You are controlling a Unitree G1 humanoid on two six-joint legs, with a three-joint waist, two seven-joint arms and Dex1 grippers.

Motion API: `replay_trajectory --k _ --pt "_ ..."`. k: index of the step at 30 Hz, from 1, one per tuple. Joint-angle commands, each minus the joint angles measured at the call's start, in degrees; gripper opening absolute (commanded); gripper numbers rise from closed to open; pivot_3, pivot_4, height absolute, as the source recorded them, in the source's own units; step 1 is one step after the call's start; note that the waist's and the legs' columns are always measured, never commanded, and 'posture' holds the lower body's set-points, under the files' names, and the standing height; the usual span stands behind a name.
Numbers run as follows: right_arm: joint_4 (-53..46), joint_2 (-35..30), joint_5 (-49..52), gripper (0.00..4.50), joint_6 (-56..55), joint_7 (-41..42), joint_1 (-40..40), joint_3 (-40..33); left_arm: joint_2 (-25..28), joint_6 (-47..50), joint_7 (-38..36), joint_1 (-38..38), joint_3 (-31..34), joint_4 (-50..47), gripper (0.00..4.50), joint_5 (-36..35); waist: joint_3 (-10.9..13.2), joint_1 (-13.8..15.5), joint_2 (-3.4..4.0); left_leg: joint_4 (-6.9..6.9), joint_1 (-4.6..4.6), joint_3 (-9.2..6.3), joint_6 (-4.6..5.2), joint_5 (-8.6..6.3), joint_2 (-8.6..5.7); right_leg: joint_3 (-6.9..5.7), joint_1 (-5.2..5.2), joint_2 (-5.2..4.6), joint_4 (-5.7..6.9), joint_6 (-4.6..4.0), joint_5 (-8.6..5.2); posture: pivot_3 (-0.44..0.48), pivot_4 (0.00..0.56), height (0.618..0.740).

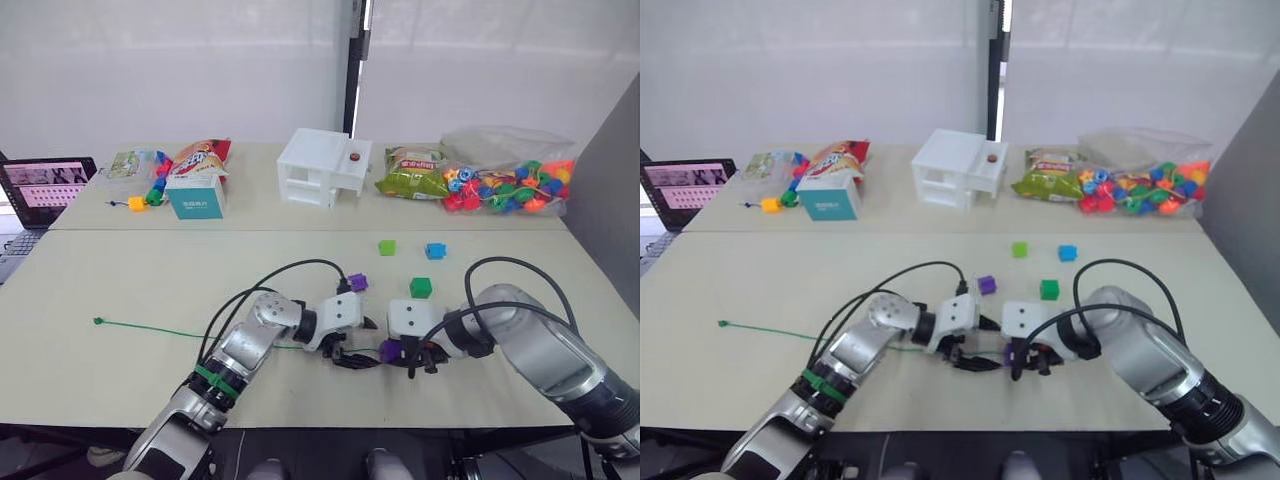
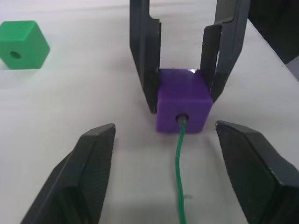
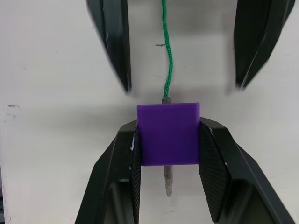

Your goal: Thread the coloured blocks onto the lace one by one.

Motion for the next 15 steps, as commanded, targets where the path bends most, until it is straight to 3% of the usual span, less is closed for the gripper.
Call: replay_trajectory --k 1,2,6,9,15 --pt "-0.7 0.8 1.7 1.65 -0.3 0.1 -0.6 -0.9 0.9 -2.0 -1.8 0.7 1.7 -2.9 3.48 -2.4 0.0 0.1 0.00 0.00 -0.01 0.00 0.00 0.00 0.00 0.00 0.00 0.00 0.01 0.00 0.00 0.000 0.150 0.740" --pt "-0.7 0.8 2.1 2.20 0.1 0.2 -0.7 -1.3 0.9 -2.2 -2.0 0.9 1.7 -3.1 3.48 -2.6 0.0 0.3 0.00 0.01 -0.02 0.00 0.00 0.00 0.00 0.00 0.00 0.00 0.01 0.00 0.00 0.000 0.150 0.740" --pt "-0.8 -0.1 4.1 3.61 1.0 0.4 -0.9 -3.5 0.2 -3.0 -1.9 1.3 1.3 -3.0 3.48 -2.8 0.0 1.0 0.00 0.07 -0.18 -0.05 -0.01 0.00 -0.07 -0.02 -0.02 -0.06 -0.09 0.02 0.01 0.000 0.150 0.740" --pt "-1.7 -1.6 6.2 4.46 2.2 1.1 -0.2 -5.5 -1.0 -3.2 -1.6 1.2 1.3 -2.7 3.48 -3.3 0.0 1.0 0.00 0.09 -0.24 -0.06 -0.01 0.00 -0.12 -0.02 -0.04 -0.11 -0.16 0.06 0.04 0.000 0.150 0.740" --pt "-6.4 -8.4 13.7 4.46 7.6 2.0 4.1 -16.7 -6.0 -4.3 -0.3 1.2 -0.3 -0.9 3.48 -3.1 0.0 1.2 0.00 0.09 -0.27 -0.06 0.01 0.00 -0.13 -0.04 -0.03 -0.12 -0.18 0.07 0.04 0.000 0.150 0.740"
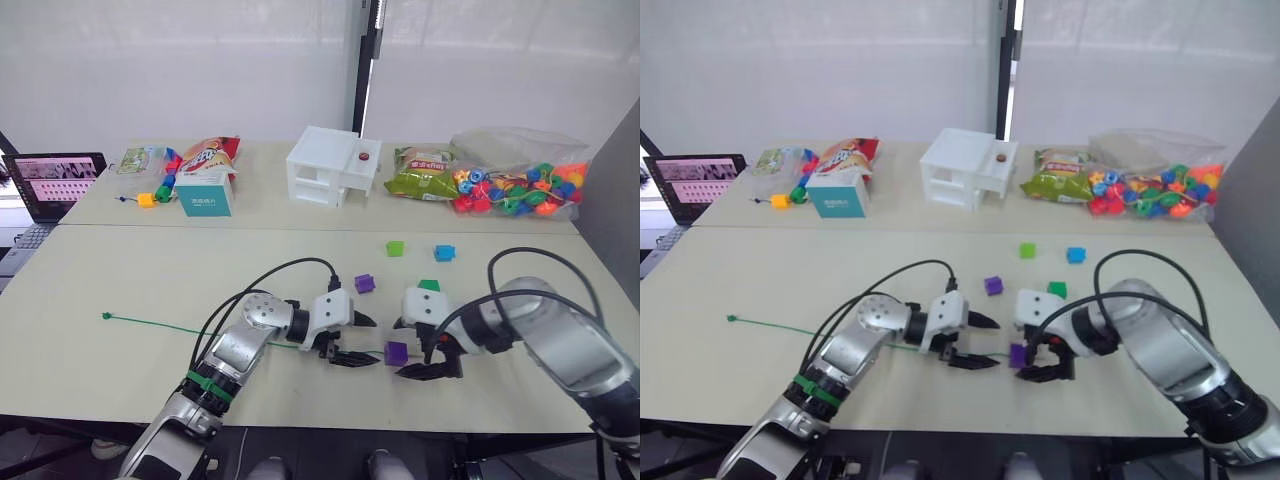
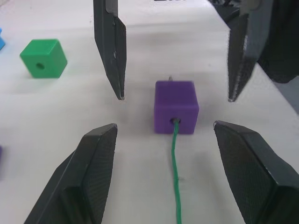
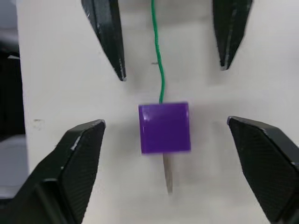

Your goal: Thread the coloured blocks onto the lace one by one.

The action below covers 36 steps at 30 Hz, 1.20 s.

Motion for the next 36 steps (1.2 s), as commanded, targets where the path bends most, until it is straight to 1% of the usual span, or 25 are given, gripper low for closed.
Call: replay_trajectory --k 1,7,12,16,19,20,24,29,32,36 --pt "-4.3 -3.8 4.6 4.46 3.8 0.1 1.9 -7.9 -2.5 -1.8 0.8 -0.3 -1.0 0.1 3.48 -0.5 0.0 0.1 0.00 0.00 0.01 0.00 0.01 -0.01 0.00 0.00 0.01 0.00 0.00 0.00 0.00 0.000 0.150 0.740" --pt "-8.2 -6.3 9.8 4.46 10.0 -2.8 5.8 -13.2 -5.2 -3.9 2.5 -1.1 -3.1 3.4 3.48 1.9 0.0 -0.2 -0.01 -0.01 0.05 0.01 0.02 -0.01 0.02 0.00 0.04 0.01 0.01 0.00 0.00 0.000 0.150 0.740" --pt "-10.6 -7.2 12.4 4.46 11.8 -5.8 8.8 -16.0 -5.5 -5.8 3.0 -1.8 -4.6 6.3 3.48 4.3 0.0 -0.1 -0.01 0.01 0.03 0.03 0.02 -0.01 0.01 0.00 0.04 0.00 -0.01 0.00 0.00 0.000 0.150 0.740" --pt "-11.4 -7.5 11.7 4.50 9.2 -8.8 12.2 -16.9 -6.0 -6.7 3.2 -2.6 -4.7 8.4 2.30 4.9 0.0 0.2 -0.02 0.01 0.02 0.03 0.02 -0.01 0.00 0.00 0.04 0.00 -0.02 0.01 0.00 0.000 0.150 0.740" --pt "-9.7 -7.2 6.5 4.50 -0.2 -10.8 15.8 -12.0 -6.1 -6.8 2.9 -3.0 -4.5 8.7 1.27 4.8 0.0 0.3 -0.02 0.02 0.03 0.03 0.02 -0.01 0.00 0.00 0.06 0.00 -0.02 0.01 0.00 0.000 0.150 0.740" --pt "-9.1 -7.0 5.5 4.50 -2.0 -11.3 16.3 -11.1 -6.1 -6.8 2.9 -3.1 -4.5 8.8 1.21 4.7 0.0 0.2 -0.02 0.02 0.03 0.03 0.02 -0.01 0.00 0.00 0.06 0.00 -0.02 0.01 0.00 0.000 0.150 0.740" --pt "-3.4 -4.0 0.7 4.50 -9.6 -14.4 16.1 -7.0 -5.4 -7.0 2.6 -3.0 -4.6 8.5 1.21 5.0 0.0 0.0 -0.02 0.03 0.03 0.06 0.00 0.00 0.01 0.01 0.06 0.00 -0.06 0.02 0.00 0.000 0.150 0.740" --pt "0.2 -1.6 -2.5 4.50 -13.6 -15.1 14.8 -3.3 -4.8 -6.8 2.6 -2.7 -4.7 8.0 1.21 5.0 0.0 -0.2 -0.02 0.03 0.04 0.05 0.00 0.00 0.01 0.01 0.05 0.00 -0.02 0.02 0.00 0.000 0.150 0.740" --pt "2.0 -0.7 -4.0 3.63 -15.2 -15.1 14.1 -1.9 -4.8 -6.8 2.9 -2.5 -4.9 7.8 1.21 5.2 0.0 -0.4 -0.02 0.03 0.07 0.05 0.00 0.00 0.01 0.01 0.07 0.00 -0.03 0.02 0.00 0.000 0.150 0.740" --pt "2.2 0.5 -3.2 2.26 -14.8 -14.7 13.4 -1.6 -5.0 -6.8 3.2 -2.4 -5.0 8.0 1.21 5.3 0.0 -0.3 -0.02 0.03 0.07 0.05 -0.01 0.01 0.01 0.01 0.09 0.00 -0.04 0.02 0.00 0.000 0.150 0.740"
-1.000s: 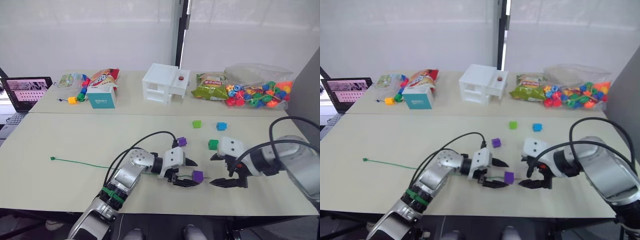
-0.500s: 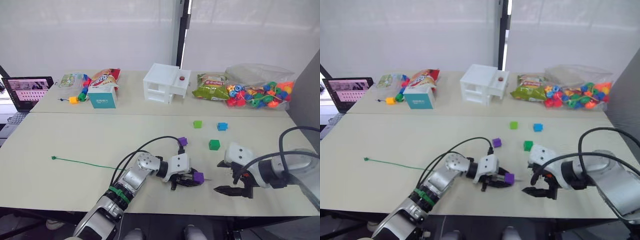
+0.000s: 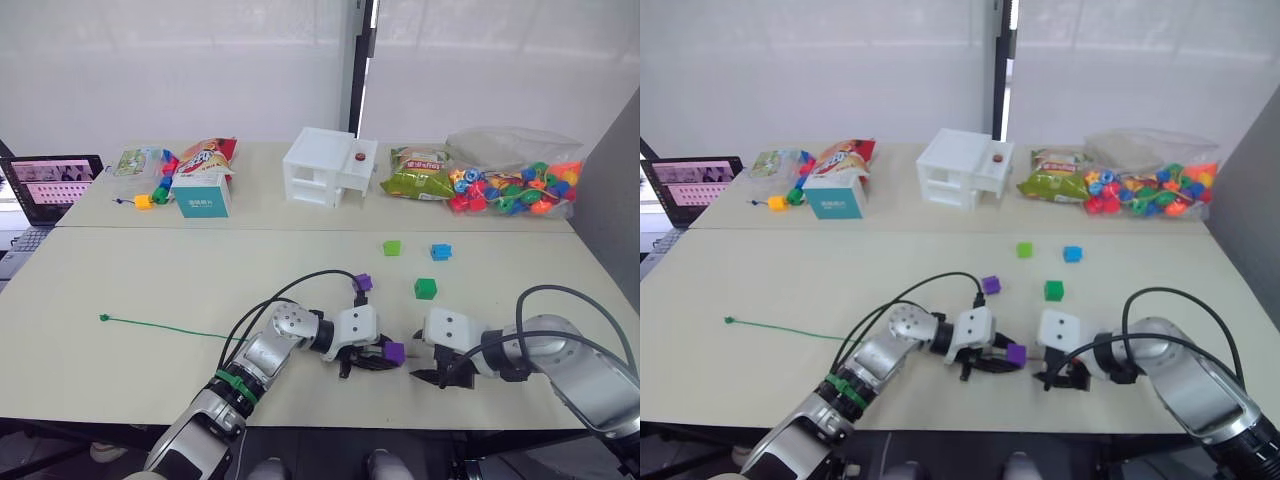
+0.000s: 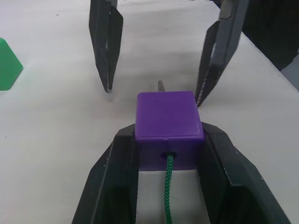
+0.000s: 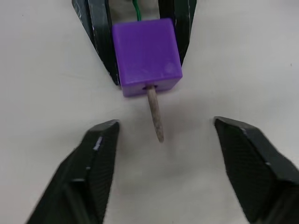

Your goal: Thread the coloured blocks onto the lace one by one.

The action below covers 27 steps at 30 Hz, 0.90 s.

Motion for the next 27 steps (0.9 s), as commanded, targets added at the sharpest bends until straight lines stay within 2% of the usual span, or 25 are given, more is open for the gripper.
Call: replay_trajectory --k 1,6,7,12,20,27 --pt "0.0 0.8 -0.7 1.97 0.0 -0.1 -0.9 0.2 -0.4 -0.8 0.3 -0.1 -0.3 -1.4 1.21 0.5 0.0 0.0 0.00 0.00 0.00 0.00 0.00 0.00 0.00 0.00 0.00 0.00 0.01 0.00 0.00 0.000 0.150 0.740" --pt "-0.5 1.6 -0.5 0.25 1.6 -0.1 -1.4 0.5 -0.6 -0.7 0.7 0.2 -0.4 -1.5 1.21 0.7 0.0 0.0 0.01 0.01 0.00 0.00 0.00 0.00 0.00 0.00 0.00 0.00 0.01 0.00 0.00 0.000 0.150 0.740" --pt "-0.4 1.5 -0.7 0.02 1.9 0.0 -1.4 0.6 -0.5 -0.7 0.7 0.2 -0.4 -1.4 1.21 0.8 0.0 0.0 0.00 0.01 -0.01 0.00 0.00 0.00 -0.01 0.00 0.00 0.00 0.01 0.00 0.00 0.000 0.150 0.740" --pt "0.2 0.9 -0.9 0.00 2.0 0.4 -1.3 0.3 0.4 -0.6 0.6 0.4 -0.1 -1.6 1.21 0.8 0.0 0.0 0.01 0.01 0.00 -0.01 0.00 0.00 -0.01 0.00 0.00 0.00 0.02 0.00 0.00 0.000 0.150 0.740" --pt "4.2 0.4 -1.1 0.00 0.1 2.1 -3.4 -0.1 6.4 2.4 -0.6 4.3 2.1 -6.8 1.21 -0.9 0.0 -0.2 0.01 0.00 0.04 -0.01 0.00 0.00 0.01 0.00 -0.01 0.00 0.08 0.00 0.00 0.000 0.150 0.740" --pt "8.8 0.1 -1.5 0.00 -2.9 5.1 -6.5 0.9 18.7 5.7 -3.6 12.2 10.3 -14.3 1.21 -7.1 0.0 -0.9 0.02 -0.13 0.23 0.00 0.02 -0.01 0.06 0.01 -0.02 0.02 0.24 -0.01 0.00 0.000 0.150 0.740"
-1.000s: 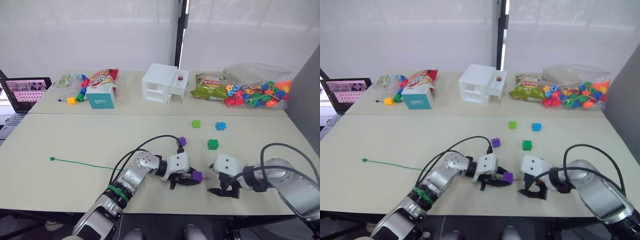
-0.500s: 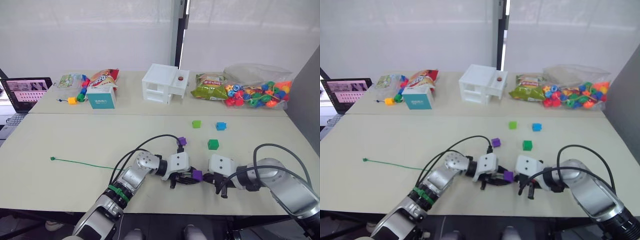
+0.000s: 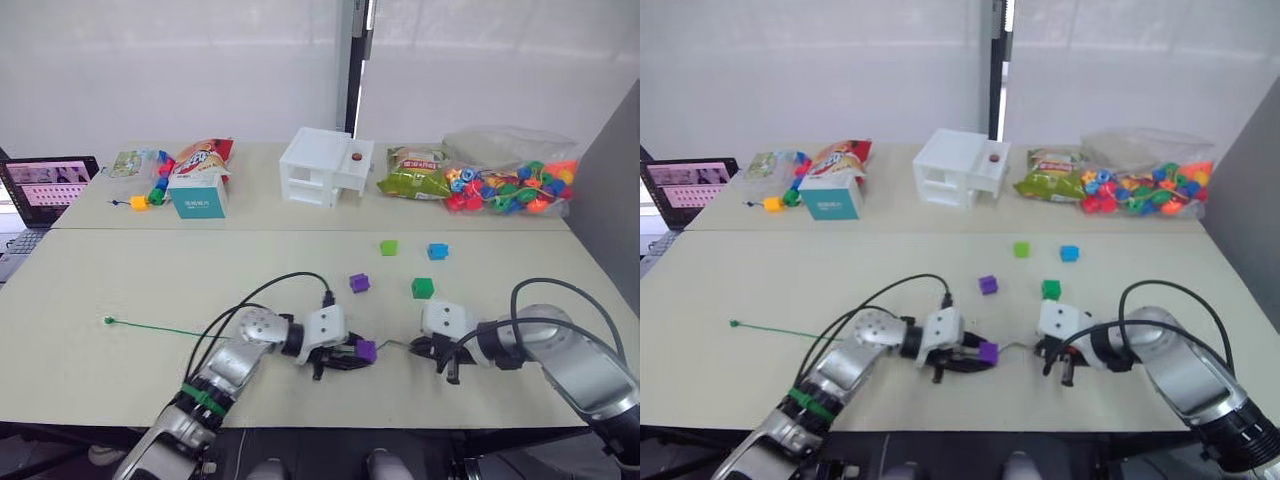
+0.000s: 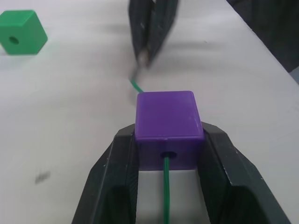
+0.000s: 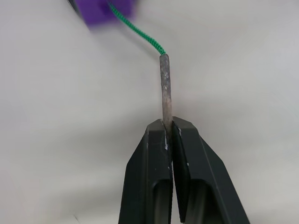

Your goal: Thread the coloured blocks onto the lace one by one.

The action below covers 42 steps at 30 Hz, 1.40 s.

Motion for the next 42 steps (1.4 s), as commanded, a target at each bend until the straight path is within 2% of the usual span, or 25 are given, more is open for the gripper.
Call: replay_trajectory --k 1,6,11,21,31,32,35,40,42 --pt "1.7 -0.4 -0.9 0.00 -2.1 1.5 -1.6 -0.3 7.3 1.3 -1.6 4.0 5.7 -2.3 1.21 -2.3 0.0 -0.3 0.00 -0.03 0.02 0.01 0.00 0.00 0.01 0.00 -0.01 0.01 -0.01 0.00 0.00 0.000 0.150 0.740" --pt "3.2 0.5 -1.2 0.00 -3.2 2.6 -3.1 0.0 14.1 -1.8 -2.8 7.1 10.1 -0.7 1.21 -3.5 0.0 -0.9 0.00 -0.07 0.08 0.01 0.00 0.00 0.06 0.00 0.02 0.04 0.00 -0.01 -0.01 0.000 0.150 0.740" --pt "3.5 1.7 -1.2 0.00 -3.0 3.3 -4.5 0.6 23.0 -7.3 -4.4 9.8 15.5 6.3 1.21 -3.0 0.0 -1.5 0.01 -0.18 0.21 0.04 0.02 -0.01 0.20 0.02 0.00 0.17 0.02 -0.11 -0.03 0.000 0.150 0.740" --pt "1.9 2.5 -0.7 0.00 -1.9 4.4 -5.1 0.7 38.6 -22.1 -11.8 5.0 18.1 32.4 1.21 0.6 0.0 -1.9 0.06 -0.35 0.52 0.19 0.05 -0.03 0.31 0.03 0.04 0.27 0.11 -0.21 -0.07 0.000 0.150 0.740" --pt "1.4 4.7 -0.7 0.00 -0.2 4.5 -6.9 1.6 41.5 -25.5 -13.4 -0.6 18.0 45.9 1.21 4.0 0.0 -2.1 0.08 -0.37 0.50 0.20 0.07 -0.04 0.31 0.02 0.00 0.28 0.18 -0.21 -0.07 0.000 0.150 0.740" --pt "1.5 4.9 -0.7 0.00 -0.2 4.5 -7.1 1.6 41.2 -24.6 -13.7 -2.0 18.6 46.4 2.01 3.3 0.0 -2.2 0.08 -0.37 0.50 0.20 0.08 -0.05 0.31 0.02 0.00 0.28 0.18 -0.21 -0.07 0.000 0.150 0.740" --pt "1.4 5.2 -0.5 0.00 0.1 4.6 -7.5 1.7 41.2 -22.6 -16.5 -5.8 19.6 46.8 2.82 2.2 0.0 -2.2 0.03 -0.37 0.43 0.19 0.08 -0.05 0.31 0.01 -0.06 0.29 0.19 -0.21 -0.07 0.000 0.150 0.740" --pt "0.8 4.9 0.2 0.00 0.7 5.1 -7.5 1.4 39.4 -13.9 -20.1 -18.2 23.3 44.1 4.46 -2.6 0.1 -0.8 -0.22 -0.01 -0.08 0.01 0.07 -0.04 0.29 -0.14 -0.22 0.29 0.20 -0.20 -0.06 0.000 0.150 0.740" --pt "0.4 4.8 0.4 0.00 1.1 5.0 -7.4 1.3 37.6 -12.4 -20.7 -21.5 23.4 42.1 4.46 -3.4 0.1 -0.7 -0.23 0.07 -0.21 -0.07 0.05 -0.03 0.27 -0.19 -0.23 0.27 0.17 -0.16 -0.04 0.000 0.150 0.740"
